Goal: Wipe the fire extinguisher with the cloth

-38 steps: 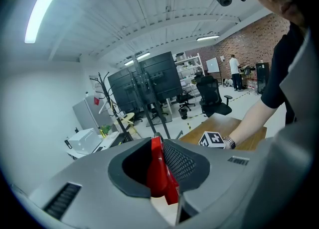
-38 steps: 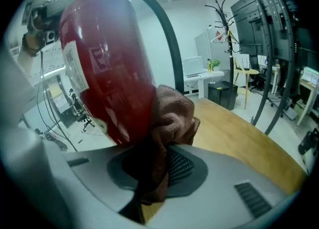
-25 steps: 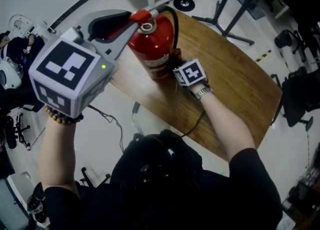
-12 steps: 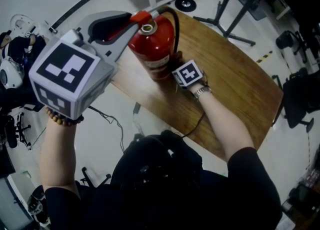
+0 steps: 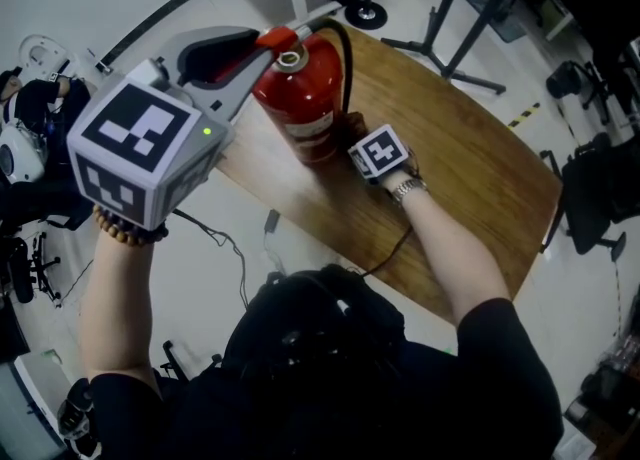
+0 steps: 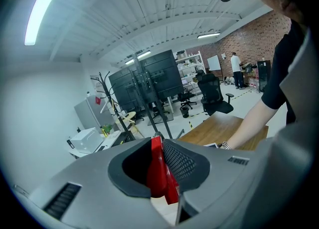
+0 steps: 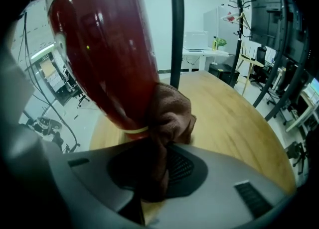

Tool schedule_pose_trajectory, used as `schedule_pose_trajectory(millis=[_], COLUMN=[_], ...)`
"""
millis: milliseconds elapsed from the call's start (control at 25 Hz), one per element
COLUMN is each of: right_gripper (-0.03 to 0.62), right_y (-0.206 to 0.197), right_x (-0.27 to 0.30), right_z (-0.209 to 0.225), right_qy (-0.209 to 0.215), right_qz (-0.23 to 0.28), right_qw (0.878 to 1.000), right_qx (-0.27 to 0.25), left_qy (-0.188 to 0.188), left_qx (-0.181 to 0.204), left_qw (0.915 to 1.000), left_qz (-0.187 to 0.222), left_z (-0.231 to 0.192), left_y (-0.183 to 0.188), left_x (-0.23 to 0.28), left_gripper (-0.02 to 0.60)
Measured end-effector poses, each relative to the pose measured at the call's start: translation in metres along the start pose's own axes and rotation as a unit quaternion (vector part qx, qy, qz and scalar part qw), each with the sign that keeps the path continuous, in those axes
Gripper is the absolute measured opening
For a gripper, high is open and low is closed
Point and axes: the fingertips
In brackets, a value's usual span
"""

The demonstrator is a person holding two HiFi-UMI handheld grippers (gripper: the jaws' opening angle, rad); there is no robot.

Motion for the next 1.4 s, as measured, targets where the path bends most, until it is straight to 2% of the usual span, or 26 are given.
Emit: schedule_pose_trajectory(millis=[240, 360, 600, 880, 1120, 1400], right_gripper=[0.077, 0.077, 0.080, 0.084, 0.086, 0.087], right_y=[-0.005, -0.002, 0.011, 0.017, 0.012, -0.005], right_x=[-0.008, -0.023, -0.068, -0.121, -0.165, -0.194], right_z=[0.003, 0.004, 0.008, -0.005, -0.039, -0.101], right_qy=[0.005, 0.010, 0.005, -0.023, -0.055, -0.092], right_qz=[0.012, 0.036, 0.106, 0.165, 0.218, 0.255], right_qw=[1.000, 0.999, 0.994, 0.986, 0.974, 0.961], right_qx=[0.004, 0.004, 0.013, 0.020, 0.040, 0.060], left_qy=[-0.002, -0.007, -0.042, -0.033, -0.032, -0.054], left_qx=[-0.003, -0.008, -0.078, -0.080, -0.096, -0.123], left_qw=[1.0000, 0.9999, 0.9943, 0.9912, 0.9876, 0.9827], left_qz=[0.001, 0.010, 0.059, 0.100, 0.120, 0.127], left_z=[0.000, 0.000, -0.002, -0.008, -0.009, 0.008], left_y=[0.000, 0.001, 0.004, 0.009, -0.025, -0.079], left_x=[0.000, 0.000, -0.004, -0.033, -0.076, -0.118], left_gripper=[0.072, 0.072, 0.069, 0.069, 0.069, 0.069])
Point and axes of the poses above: the fingertips, and each gripper's own axes: x forward along the fingers, z to its right, y out of its top, and after that the axes turned 12 degrees about x, right-handed
